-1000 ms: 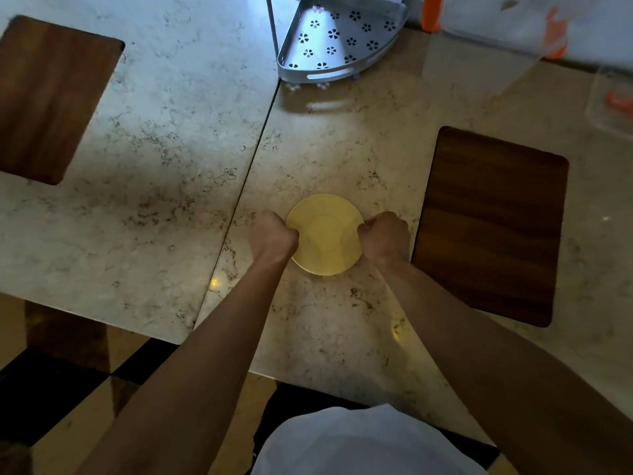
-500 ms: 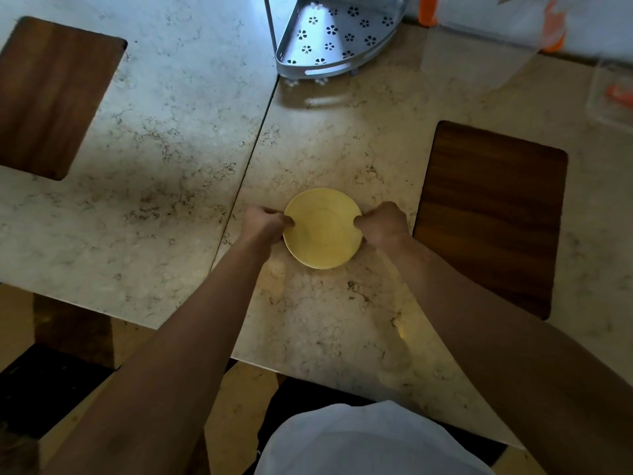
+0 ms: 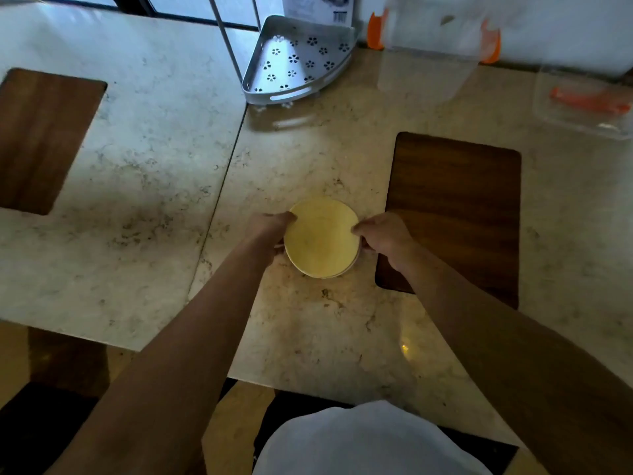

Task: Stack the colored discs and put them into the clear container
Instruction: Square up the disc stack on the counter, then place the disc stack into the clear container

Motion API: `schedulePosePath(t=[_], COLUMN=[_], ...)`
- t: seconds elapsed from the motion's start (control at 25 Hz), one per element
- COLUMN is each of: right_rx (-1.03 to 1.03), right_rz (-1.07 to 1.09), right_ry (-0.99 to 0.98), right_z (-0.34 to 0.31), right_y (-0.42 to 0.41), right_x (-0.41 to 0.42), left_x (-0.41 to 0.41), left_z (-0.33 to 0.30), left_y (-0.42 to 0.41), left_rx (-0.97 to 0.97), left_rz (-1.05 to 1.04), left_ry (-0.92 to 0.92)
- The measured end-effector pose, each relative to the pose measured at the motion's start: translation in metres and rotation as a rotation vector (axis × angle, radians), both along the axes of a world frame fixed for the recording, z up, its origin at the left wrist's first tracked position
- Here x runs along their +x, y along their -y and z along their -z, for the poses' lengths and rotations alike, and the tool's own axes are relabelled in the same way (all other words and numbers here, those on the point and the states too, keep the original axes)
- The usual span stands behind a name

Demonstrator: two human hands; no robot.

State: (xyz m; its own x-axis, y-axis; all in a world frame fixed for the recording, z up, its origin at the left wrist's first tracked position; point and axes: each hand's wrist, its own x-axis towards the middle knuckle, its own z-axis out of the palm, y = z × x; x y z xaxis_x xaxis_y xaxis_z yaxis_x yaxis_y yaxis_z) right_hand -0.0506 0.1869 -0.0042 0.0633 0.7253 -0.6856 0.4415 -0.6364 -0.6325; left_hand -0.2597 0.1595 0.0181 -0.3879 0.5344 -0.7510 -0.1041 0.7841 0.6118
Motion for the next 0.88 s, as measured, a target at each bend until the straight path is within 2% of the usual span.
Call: schedulePosePath(t=[0.16, 0.36, 0.56, 0.88], right_rx=[0.056, 0.149, 0.273, 0.414], right_rz=[0.005, 0.020, 0.069, 0.108], right_ry=[0.039, 0.020, 0.033, 0.045], right_z=[-0.019, -0.062, -0.107, -0.144], right_y=[-0.014, -0.058, -0.122, -0.243], right_x=[0.033, 0.077, 0.110, 0.136], left_x=[0.027, 0.064, 0.096, 0.119], left_z=[-0.017, -0.059, -0.098, -0.140], left_y=[-0.027, -0.090, -0.157, -0.289], left_rx=[0.016, 0.096, 0.171, 0.312], left_rz=[0.072, 0.181, 0.285, 0.352], left_ry=[0.064, 0.050, 0.100, 0.047])
